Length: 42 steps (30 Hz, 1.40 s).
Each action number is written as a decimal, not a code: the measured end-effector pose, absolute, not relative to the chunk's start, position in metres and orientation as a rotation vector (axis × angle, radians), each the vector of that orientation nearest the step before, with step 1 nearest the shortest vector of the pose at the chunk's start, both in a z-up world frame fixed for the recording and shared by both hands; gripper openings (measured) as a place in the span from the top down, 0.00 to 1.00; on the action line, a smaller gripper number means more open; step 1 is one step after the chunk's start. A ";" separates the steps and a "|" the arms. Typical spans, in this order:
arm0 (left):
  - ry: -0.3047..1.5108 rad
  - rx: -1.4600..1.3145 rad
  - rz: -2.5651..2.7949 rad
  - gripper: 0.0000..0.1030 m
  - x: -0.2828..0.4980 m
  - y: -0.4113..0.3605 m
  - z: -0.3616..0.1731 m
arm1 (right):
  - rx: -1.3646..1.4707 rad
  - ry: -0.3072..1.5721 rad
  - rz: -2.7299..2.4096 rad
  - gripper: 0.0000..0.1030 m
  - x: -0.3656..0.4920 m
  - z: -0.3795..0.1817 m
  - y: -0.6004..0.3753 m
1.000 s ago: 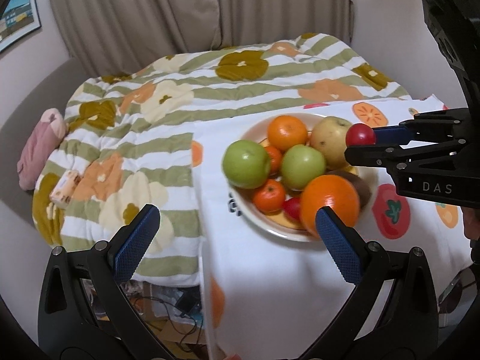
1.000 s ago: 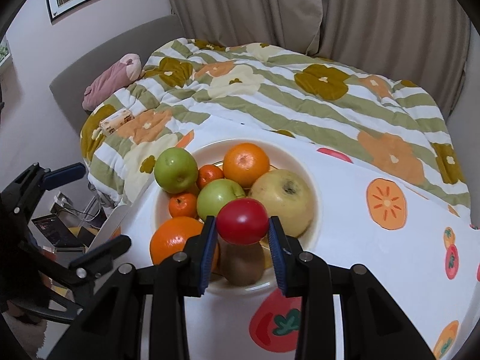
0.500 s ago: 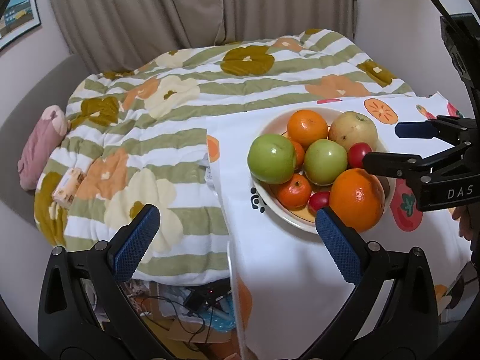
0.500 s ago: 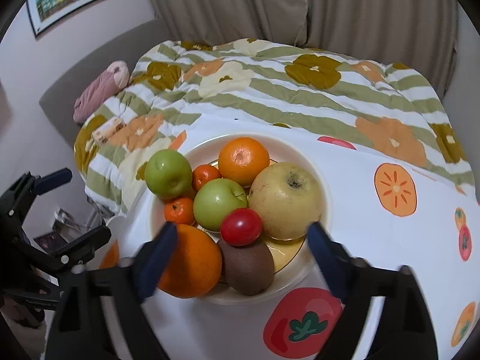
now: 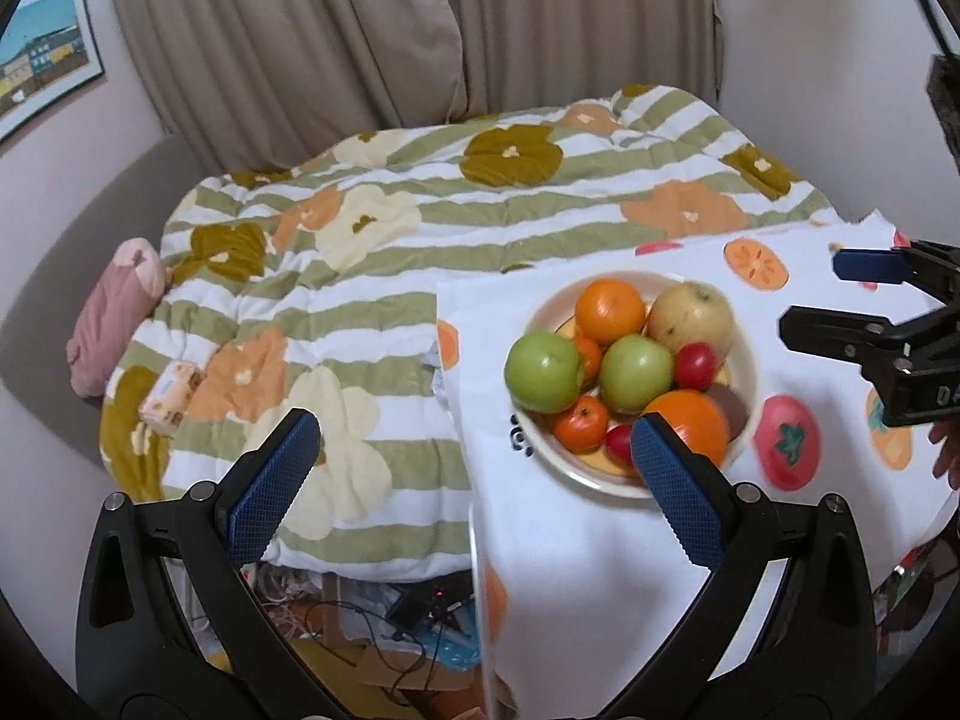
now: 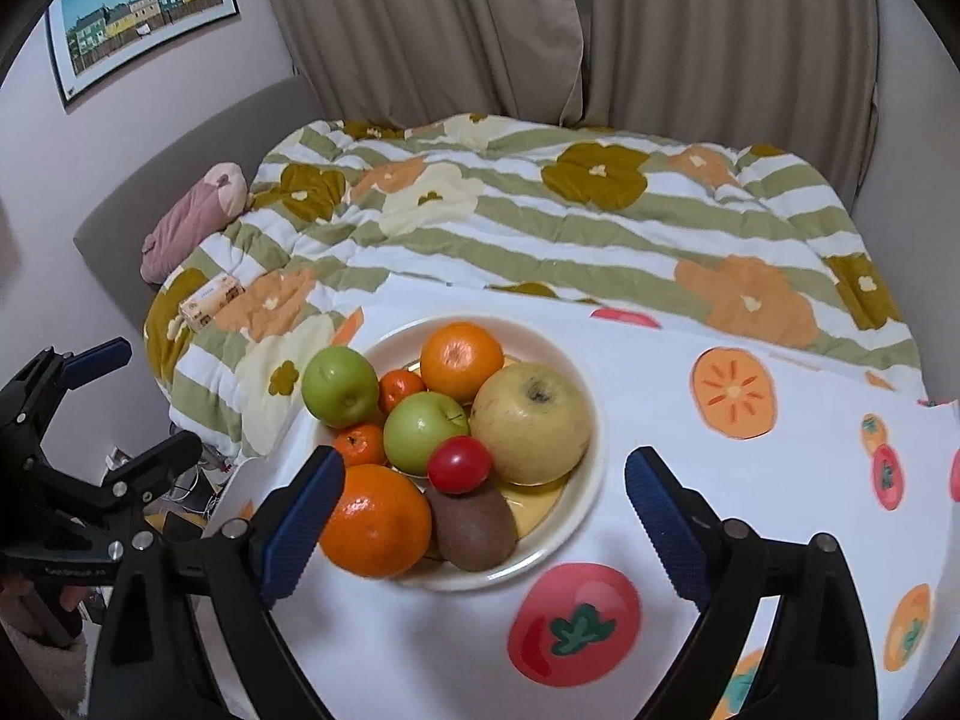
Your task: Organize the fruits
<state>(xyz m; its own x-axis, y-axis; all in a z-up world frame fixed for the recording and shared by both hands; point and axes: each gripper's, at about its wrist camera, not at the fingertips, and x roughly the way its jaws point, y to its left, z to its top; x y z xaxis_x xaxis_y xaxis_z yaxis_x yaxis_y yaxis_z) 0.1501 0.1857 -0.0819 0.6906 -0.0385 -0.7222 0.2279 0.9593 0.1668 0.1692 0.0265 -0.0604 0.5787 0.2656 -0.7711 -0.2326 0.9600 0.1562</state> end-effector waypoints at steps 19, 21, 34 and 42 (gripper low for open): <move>0.713 0.125 -0.124 0.00 0.067 0.091 -0.001 | 0.042 0.821 0.042 0.00 0.059 0.042 -0.095; 0.702 0.121 -0.121 0.00 0.059 0.083 0.002 | 0.054 0.823 0.013 0.00 0.048 0.043 -0.105; 0.687 0.105 -0.128 0.00 0.039 0.065 0.006 | 0.077 0.810 -0.067 0.00 0.015 0.044 -0.133; 0.673 0.117 -0.128 0.00 0.035 0.062 0.009 | 0.087 0.793 -0.077 0.00 0.012 0.046 -0.134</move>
